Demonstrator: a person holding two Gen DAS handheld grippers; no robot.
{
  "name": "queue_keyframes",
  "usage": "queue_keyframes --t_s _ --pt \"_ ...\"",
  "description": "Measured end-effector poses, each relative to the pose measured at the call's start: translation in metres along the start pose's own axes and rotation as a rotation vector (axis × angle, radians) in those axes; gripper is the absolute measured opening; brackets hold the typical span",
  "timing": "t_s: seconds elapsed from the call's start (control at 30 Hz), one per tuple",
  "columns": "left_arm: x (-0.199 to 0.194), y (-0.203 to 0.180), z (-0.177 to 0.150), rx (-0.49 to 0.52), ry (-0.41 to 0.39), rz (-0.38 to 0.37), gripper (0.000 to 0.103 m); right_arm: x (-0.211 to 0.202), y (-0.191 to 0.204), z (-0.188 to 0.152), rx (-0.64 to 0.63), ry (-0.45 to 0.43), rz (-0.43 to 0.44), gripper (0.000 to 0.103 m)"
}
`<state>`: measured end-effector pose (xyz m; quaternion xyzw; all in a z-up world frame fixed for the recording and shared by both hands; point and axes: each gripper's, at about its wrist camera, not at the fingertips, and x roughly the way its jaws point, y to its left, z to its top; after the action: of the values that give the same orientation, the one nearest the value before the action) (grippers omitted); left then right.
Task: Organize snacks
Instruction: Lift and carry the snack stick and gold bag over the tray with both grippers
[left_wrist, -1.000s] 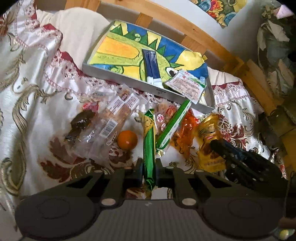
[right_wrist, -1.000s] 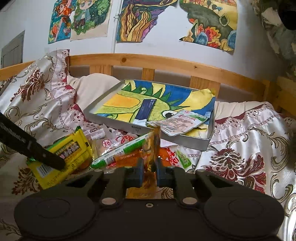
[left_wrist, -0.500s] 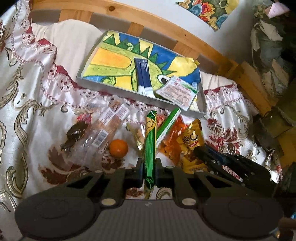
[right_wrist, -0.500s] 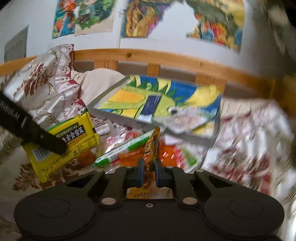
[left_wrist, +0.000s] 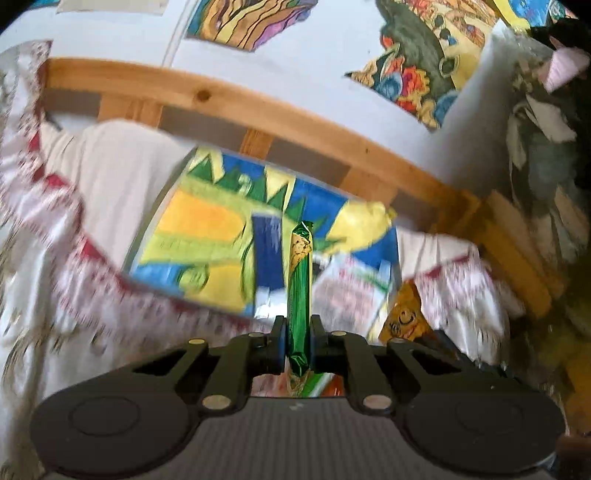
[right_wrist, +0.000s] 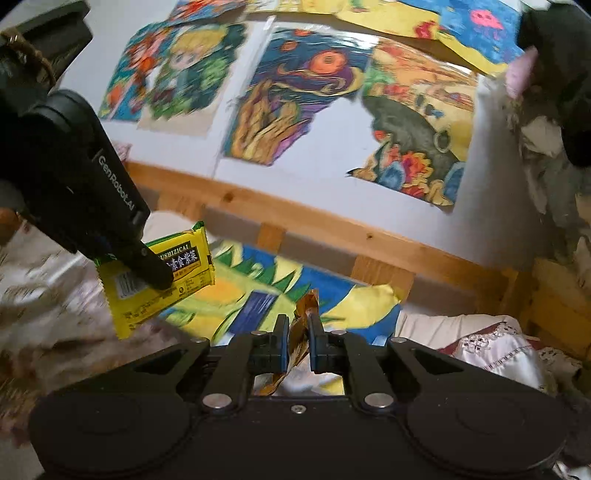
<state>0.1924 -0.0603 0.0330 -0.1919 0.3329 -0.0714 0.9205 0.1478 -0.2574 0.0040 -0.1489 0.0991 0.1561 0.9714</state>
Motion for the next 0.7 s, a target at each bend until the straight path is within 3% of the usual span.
queue_keyframes --t_s 0.23,0.47,0.7 --pt "0.069 -0.021 0.028 0.015 -0.017 0.009 0.012 0.056 -0.044 -0.002 0.125 -0.027 -0.019 0.01" --pt "0.137 -0.029 0.031 0.008 0.018 -0.012 0.012 0.098 -0.079 -0.022 0.294 0.049 -0.006 0.01" --pt "0.167 -0.025 0.023 -0.03 0.043 -0.032 0.012 0.111 -0.102 -0.038 0.449 0.127 -0.012 0.011"
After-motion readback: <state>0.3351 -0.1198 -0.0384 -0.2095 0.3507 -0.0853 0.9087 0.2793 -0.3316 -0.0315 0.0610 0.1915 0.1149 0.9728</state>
